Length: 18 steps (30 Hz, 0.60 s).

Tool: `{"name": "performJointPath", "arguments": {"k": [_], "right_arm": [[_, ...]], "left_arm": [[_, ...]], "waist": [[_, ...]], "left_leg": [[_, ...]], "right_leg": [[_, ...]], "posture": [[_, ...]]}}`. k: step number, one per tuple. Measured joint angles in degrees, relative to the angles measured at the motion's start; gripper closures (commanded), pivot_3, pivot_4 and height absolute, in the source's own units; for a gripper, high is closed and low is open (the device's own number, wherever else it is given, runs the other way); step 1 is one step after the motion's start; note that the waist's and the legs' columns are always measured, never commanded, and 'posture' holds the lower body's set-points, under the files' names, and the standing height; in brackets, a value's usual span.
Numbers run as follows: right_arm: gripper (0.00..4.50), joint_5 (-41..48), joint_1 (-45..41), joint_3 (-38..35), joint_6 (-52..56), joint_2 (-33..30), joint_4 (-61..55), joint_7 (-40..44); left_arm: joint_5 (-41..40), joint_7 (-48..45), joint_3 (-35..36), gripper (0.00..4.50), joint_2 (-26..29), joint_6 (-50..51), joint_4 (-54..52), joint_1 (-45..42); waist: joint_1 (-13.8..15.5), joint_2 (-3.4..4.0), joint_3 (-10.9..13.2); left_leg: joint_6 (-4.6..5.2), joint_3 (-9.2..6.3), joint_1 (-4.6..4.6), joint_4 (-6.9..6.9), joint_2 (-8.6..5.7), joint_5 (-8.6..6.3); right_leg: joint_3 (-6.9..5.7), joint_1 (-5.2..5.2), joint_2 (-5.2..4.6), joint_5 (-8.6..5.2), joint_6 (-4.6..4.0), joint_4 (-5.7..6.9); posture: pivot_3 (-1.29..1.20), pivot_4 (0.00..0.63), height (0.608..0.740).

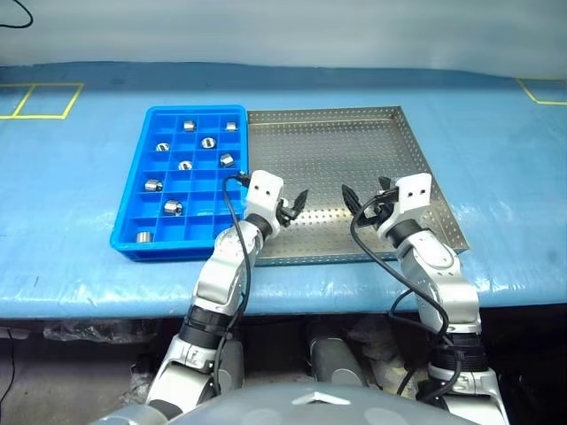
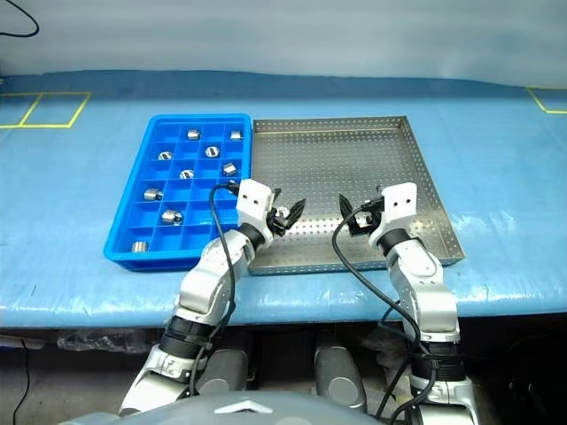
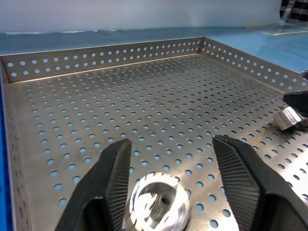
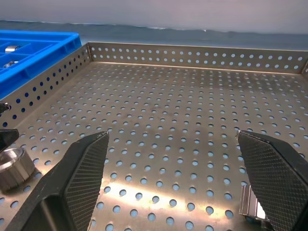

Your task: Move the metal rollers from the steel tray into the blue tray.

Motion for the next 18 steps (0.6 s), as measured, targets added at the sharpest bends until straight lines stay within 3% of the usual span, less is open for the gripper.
{"name": "performJointPath", "arguments": {"k": [8,18], "right_arm": [[0.0,3.4,2.2,4.0,7.5,-2.4,-1.4,7.0],[0.0,1.6,-7.0,10.2,8.0,0.7,4.6,8.5]], "left_arm": [[-2.4,-3.2,0.5,0.22,0.9,0.4,0.0,-0.9],[-6.1,-1.0,11.3,0.22,7.2,-0.9,-13.4,1.7]], "waist": [[-1.2,0.01,0.0],[0.1,-0.01,0.0]], "left_leg": [[0.0,0.0,0.11,-0.01,0.13,0.0],[0.0,-0.03,0.05,0.02,0.12,0.01]], "right_leg": [[0.01,-0.01,0.14,0.0,-0.05,0.13],[-0.04,0.01,0.09,0.02,-0.05,0.1]], "posture": [[0.05,0.15,0.74],[0.17,0.15,0.74]]}}
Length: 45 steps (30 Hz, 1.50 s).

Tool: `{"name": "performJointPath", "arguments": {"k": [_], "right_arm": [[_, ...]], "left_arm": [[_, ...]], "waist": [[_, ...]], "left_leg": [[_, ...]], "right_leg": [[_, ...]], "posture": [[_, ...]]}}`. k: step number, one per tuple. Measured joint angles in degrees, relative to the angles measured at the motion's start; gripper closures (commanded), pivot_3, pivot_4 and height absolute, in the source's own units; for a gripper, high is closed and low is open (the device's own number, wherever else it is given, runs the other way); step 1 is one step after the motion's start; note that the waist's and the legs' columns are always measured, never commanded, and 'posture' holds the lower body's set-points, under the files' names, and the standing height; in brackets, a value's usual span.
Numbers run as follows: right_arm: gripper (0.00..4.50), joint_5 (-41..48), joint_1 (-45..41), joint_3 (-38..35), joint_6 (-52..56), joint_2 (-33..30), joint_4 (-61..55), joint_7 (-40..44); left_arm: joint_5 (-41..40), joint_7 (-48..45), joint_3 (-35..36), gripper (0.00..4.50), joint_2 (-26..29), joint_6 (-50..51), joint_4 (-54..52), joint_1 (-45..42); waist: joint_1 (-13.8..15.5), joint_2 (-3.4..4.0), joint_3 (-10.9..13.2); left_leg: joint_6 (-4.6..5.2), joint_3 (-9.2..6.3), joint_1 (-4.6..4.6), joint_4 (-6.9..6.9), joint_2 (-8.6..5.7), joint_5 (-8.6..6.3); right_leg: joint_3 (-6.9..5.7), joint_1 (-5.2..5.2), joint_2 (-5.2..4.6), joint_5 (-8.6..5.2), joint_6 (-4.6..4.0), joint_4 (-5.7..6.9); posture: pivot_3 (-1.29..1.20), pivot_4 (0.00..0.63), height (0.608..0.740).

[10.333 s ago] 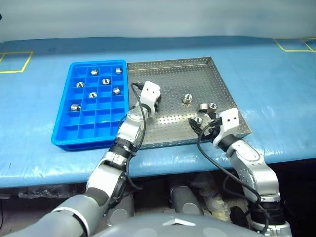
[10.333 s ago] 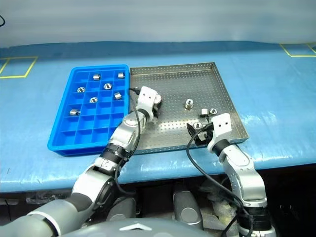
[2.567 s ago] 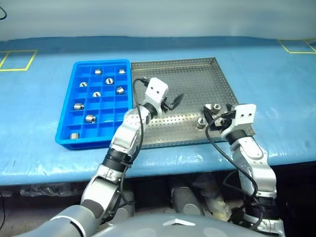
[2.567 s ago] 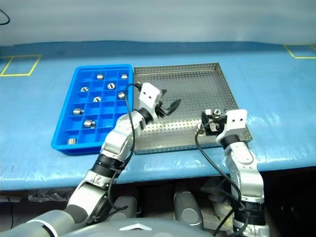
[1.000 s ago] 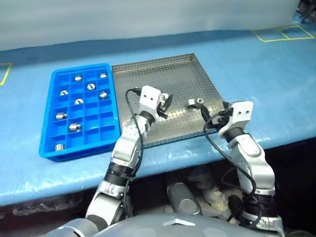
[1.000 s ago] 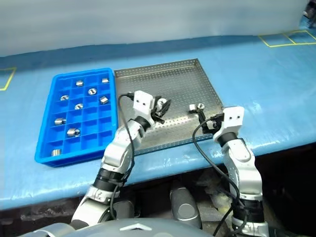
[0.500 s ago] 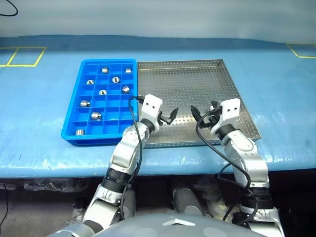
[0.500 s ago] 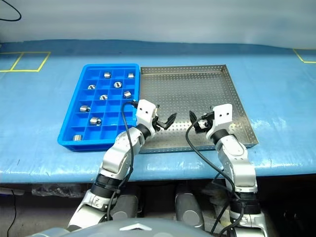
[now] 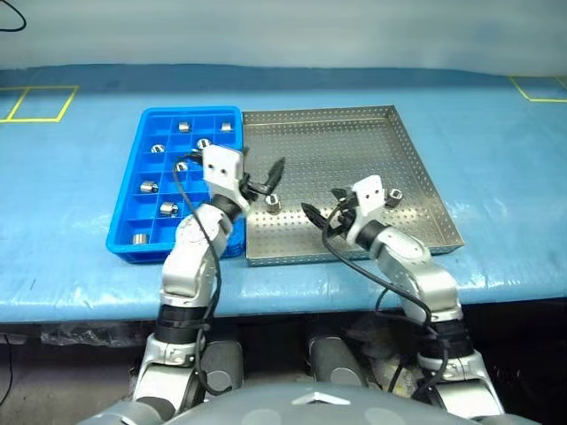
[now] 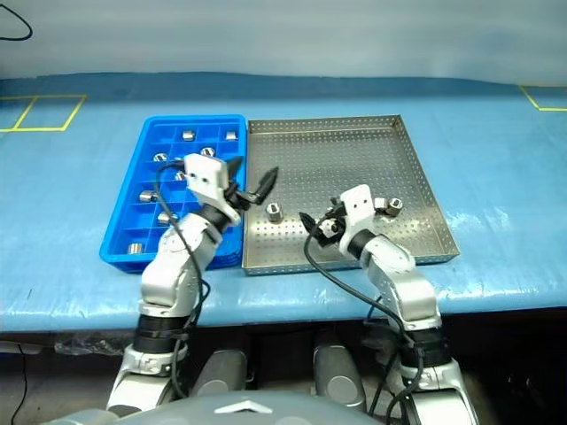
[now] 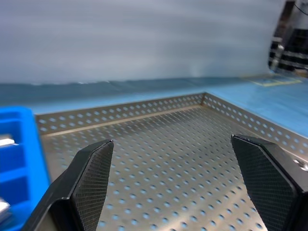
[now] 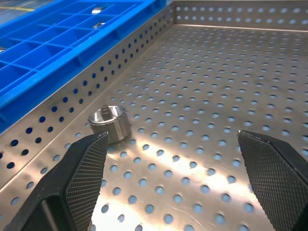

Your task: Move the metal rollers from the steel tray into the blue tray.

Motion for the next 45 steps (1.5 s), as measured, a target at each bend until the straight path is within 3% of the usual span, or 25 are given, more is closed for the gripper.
{"name": "performJointPath", "arguments": {"k": [10,18,30,34,40,45], "right_arm": [[0.0,-1.4,-8.3,1.9,4.3,1.6,12.7,0.7],[0.0,-2.9,-9.9,5.2,1.0,1.3,13.5,6.0],[0.0,-5.3,-13.8,5.4,-1.1,3.3,20.2,6.0],[0.88,-6.6,-15.7,5.7,-1.3,4.4,23.7,5.9],[2.79,-8.6,-16.5,6.0,-3.1,4.6,24.8,6.2],[2.79,-7.6,-16.8,3.1,-6.5,6.2,23.7,5.3]], "left_arm": [[1.9,-4.9,-1.7,0.22,13.0,1.5,-7.8,10.4],[-2.0,-9.6,-0.7,0.22,16.0,1.6,-13.2,15.6],[-8.5,-17.5,-0.4,0.22,22.6,2.4,-15.7,19.7],[-7.7,-17.4,-0.4,0.19,23.9,2.2,-15.7,20.4],[-7.0,-17.1,-0.3,0.19,24.2,1.7,-15.7,20.8],[-4.9,-13.7,-0.4,0.19,23.8,1.1,-16.2,22.1]], "waist": [[2.5,-0.02,0.0],[3.6,-0.02,0.0],[3.5,-0.02,0.0],[3.6,-0.01,0.0],[3.7,-0.01,0.0],[4.0,0.0,0.1]], "left_leg": [[0.0,-0.02,0.0,-0.05,0.03,0.0],[-0.01,-0.01,-0.01,-0.09,0.05,0.0],[-0.01,0.02,0.02,-0.11,0.09,0.0],[-0.01,0.03,0.01,-0.14,0.09,0.0],[-0.01,0.02,0.0,-0.19,0.08,0.0],[-0.01,0.01,0.02,-0.26,0.09,0.0]], "right_leg": [[-0.09,-0.04,0.0,-0.03,-0.07,0.01],[-0.12,-0.06,-0.01,-0.06,-0.1,-0.02],[-0.13,-0.09,0.0,-0.09,-0.16,-0.01],[-0.13,-0.11,-0.01,-0.1,-0.17,-0.01],[-0.14,-0.13,-0.02,-0.11,-0.19,-0.02],[-0.16,-0.15,-0.01,-0.12,-0.22,-0.01]], "posture": [[0.27,0.15,0.74],[0.29,0.15,0.74],[0.3,0.15,0.74],[0.31,0.15,0.74],[0.34,0.15,0.74],[0.4,0.15,0.74]]}}
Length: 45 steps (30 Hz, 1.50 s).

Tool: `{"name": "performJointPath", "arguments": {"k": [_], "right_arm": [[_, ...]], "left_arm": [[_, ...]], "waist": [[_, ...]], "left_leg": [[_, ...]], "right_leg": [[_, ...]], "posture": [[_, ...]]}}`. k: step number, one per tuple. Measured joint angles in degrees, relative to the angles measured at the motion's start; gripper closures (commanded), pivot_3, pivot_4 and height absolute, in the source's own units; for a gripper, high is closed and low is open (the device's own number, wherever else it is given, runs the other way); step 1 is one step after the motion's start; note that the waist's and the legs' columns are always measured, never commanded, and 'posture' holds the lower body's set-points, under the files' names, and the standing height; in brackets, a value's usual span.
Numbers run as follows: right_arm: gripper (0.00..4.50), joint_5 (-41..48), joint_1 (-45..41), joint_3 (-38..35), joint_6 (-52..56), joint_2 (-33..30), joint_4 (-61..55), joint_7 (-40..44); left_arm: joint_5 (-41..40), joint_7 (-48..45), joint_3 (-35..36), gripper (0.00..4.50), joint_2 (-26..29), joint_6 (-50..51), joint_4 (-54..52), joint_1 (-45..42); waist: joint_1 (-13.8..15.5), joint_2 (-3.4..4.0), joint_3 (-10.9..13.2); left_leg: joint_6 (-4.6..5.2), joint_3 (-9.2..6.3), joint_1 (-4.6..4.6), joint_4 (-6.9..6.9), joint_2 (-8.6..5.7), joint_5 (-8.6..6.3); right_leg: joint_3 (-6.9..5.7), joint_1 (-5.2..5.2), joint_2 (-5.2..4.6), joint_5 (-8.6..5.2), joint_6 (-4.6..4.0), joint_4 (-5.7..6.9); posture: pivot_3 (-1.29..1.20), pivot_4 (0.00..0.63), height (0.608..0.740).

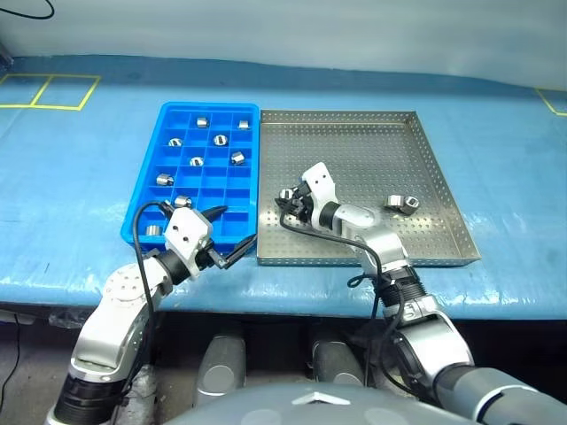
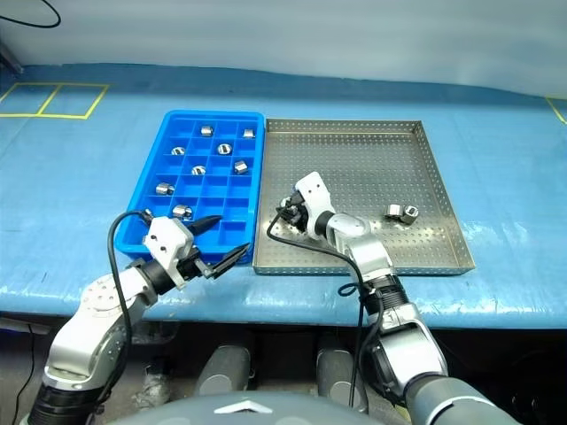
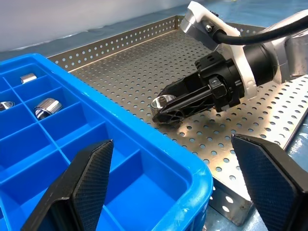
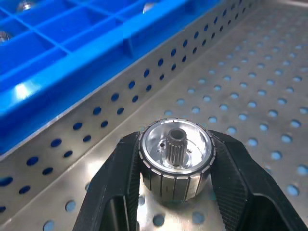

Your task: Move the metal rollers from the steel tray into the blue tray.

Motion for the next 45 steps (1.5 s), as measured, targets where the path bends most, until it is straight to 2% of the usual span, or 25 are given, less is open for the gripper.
{"name": "performJointPath", "arguments": {"k": [5,11,22,31,37,45], "right_arm": [[2.79,1.5,-3.8,-1.3,-0.9,1.6,-2.5,0.6],[2.79,0.9,-8.7,2.1,-0.5,4.0,-2.3,2.5],[2.79,-6.1,-18.6,3.2,-0.7,7.1,18.3,-5.3],[2.79,-7.7,-19.6,2.3,0.1,5.1,20.7,-6.2],[0.85,-8.6,-19.7,1.6,0.2,4.1,20.6,-6.6],[0.85,-5.0,-10.2,-1.9,-2.5,2.2,8.0,-5.2]], "left_arm": [[2.4,3.9,0.3,0.19,-1.4,-0.6,-1.4,2.3],[3.0,6.1,1.0,0.19,-1.8,-1.0,-4.0,6.0],[4.9,9.3,2.1,0.19,-2.6,-1.1,-7.2,11.6],[5.1,9.9,1.9,0.19,-2.6,-1.1,-8.1,11.0],[5.1,9.9,1.0,0.19,-2.8,-1.2,-8.1,8.4],[4.6,7.5,-2.4,0.19,-4.4,-1.5,-4.9,1.2]], "waist": [[1.3,0.01,0.0],[3.9,0.01,0.0],[10.7,0.01,0.0],[15.9,0.01,0.0],[17.0,0.01,0.0],[17.8,0.04,0.0]], "left_leg": [[0.0,0.0,0.01,-0.13,0.02,0.0],[-0.01,-0.1,0.05,-0.42,0.06,0.0],[-0.2,-0.09,-0.17,-0.45,0.07,-0.01],[-0.45,0.02,-0.38,-0.46,0.12,-0.04],[-0.59,0.15,-0.36,-0.46,0.29,-0.04],[-0.78,0.08,-0.65,-0.37,0.4,-0.15]], "right_leg": [[-0.03,-0.06,0.01,-0.05,-0.09,0.0],[-0.21,-0.14,0.03,-0.21,-0.35,0.01],[-0.32,-0.44,0.0,-0.25,-0.38,-0.01],[-0.33,-0.82,0.02,-0.26,-0.39,0.0],[-0.37,-0.84,0.1,-0.26,-0.39,0.01],[-0.59,-0.95,0.14,-0.26,-0.45,-0.03]], "posture": [[0.46,0.15,0.74],[0.54,0.15,0.74],[0.6,0.15,0.74],[0.57,0.15,0.74],[0.53,0.15,0.74],[0.37,0.15,0.74]]}}
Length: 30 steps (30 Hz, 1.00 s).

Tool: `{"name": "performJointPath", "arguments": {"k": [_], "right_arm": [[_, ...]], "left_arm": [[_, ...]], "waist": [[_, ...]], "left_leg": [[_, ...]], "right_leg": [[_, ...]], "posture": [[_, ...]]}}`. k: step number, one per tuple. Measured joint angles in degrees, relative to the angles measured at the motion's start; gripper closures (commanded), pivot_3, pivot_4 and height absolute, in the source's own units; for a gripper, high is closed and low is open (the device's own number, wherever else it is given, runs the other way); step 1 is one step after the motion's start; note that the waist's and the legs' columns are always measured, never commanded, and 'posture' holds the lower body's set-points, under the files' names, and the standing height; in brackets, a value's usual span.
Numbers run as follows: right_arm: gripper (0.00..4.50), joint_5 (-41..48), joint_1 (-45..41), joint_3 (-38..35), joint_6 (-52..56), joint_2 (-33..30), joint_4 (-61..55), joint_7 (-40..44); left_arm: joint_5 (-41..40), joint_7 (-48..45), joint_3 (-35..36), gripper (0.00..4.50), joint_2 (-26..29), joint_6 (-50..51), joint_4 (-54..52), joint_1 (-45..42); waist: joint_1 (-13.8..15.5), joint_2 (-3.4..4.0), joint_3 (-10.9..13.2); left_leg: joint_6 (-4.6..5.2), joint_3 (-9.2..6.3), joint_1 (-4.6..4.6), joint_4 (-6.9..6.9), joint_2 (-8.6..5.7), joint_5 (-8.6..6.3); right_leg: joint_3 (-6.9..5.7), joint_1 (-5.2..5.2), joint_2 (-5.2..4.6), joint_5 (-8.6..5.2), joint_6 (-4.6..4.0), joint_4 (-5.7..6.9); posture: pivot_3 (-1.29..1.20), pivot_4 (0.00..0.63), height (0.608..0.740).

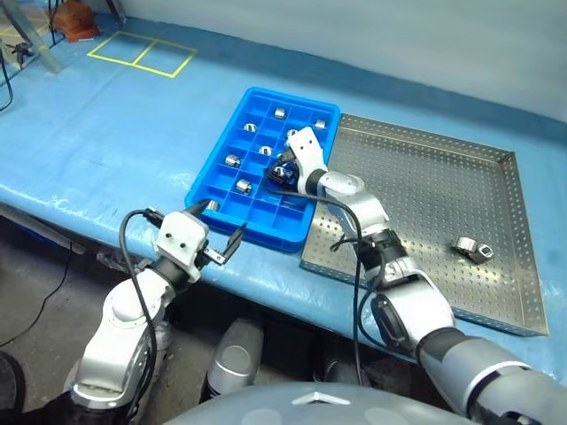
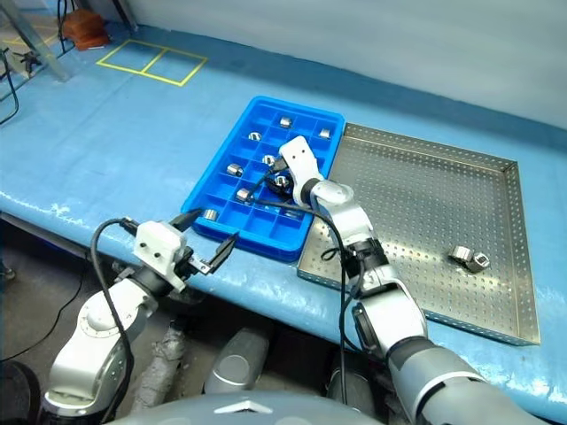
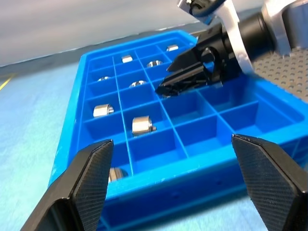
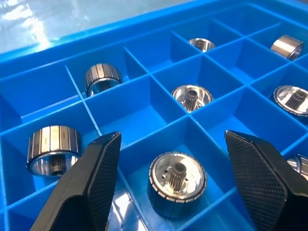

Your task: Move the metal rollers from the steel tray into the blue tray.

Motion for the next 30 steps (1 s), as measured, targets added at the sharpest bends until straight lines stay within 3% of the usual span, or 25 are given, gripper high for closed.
{"name": "performJointPath", "arguments": {"k": [6,15,19,23,30], "right_arm": [[0.85,1.0,10.3,-5.3,3.3,-8.5,-14.7,-1.6],[0.85,3.7,19.3,-11.4,14.7,-18.9,-30.5,-0.7],[0.85,5.4,19.7,-14.7,19.3,-24.1,-32.8,1.1],[0.85,7.8,19.7,-15.8,24.5,-27.1,-32.7,3.2],[0.85,10.5,18.5,-14.1,31.2,-32.6,-28.7,8.6]], "left_arm": [[1.3,-1.7,-4.1,0.19,-1.9,-1.6,8.4,-8.8],[2.3,-5.0,-7.6,0.19,-3.2,-4.6,16.2,-15.2],[2.3,-5.7,-8.3,0.19,-4.1,-5.2,17.4,-16.2],[2.8,-6.1,-8.8,0.19,-4.2,-6.1,18.7,-16.5],[2.9,-6.1,-9.0,0.19,-4.2,-6.2,18.8,-15.4]], "waist": [[-1.8,0.04,0.0],[-12.2,0.08,0.0],[-15.9,0.06,0.0],[-18.6,0.04,0.0],[-19.5,0.03,0.0]], "left_leg": [[0.01,-0.03,-0.12,0.25,0.0,0.0],[0.12,-0.06,-0.12,0.32,0.01,-0.03],[0.23,-0.05,-0.03,0.46,0.01,-0.07],[0.34,-0.03,0.62,0.44,0.02,-0.13],[0.39,0.03,0.73,0.63,0.0,-0.13]], "right_leg": [[-0.02,0.03,-0.01,0.02,0.02,-0.02],[0.03,0.12,0.0,0.25,-0.23,0.0],[0.07,0.3,-0.01,0.27,-0.19,0.01],[0.13,0.89,0.01,0.08,0.03,0.03],[0.26,1.03,0.02,0.12,0.12,0.07]], "posture": [[0.25,0.15,0.74],[0.13,0.15,0.74],[0.13,0.15,0.74],[0.14,0.15,0.74],[0.16,0.15,0.74]]}}
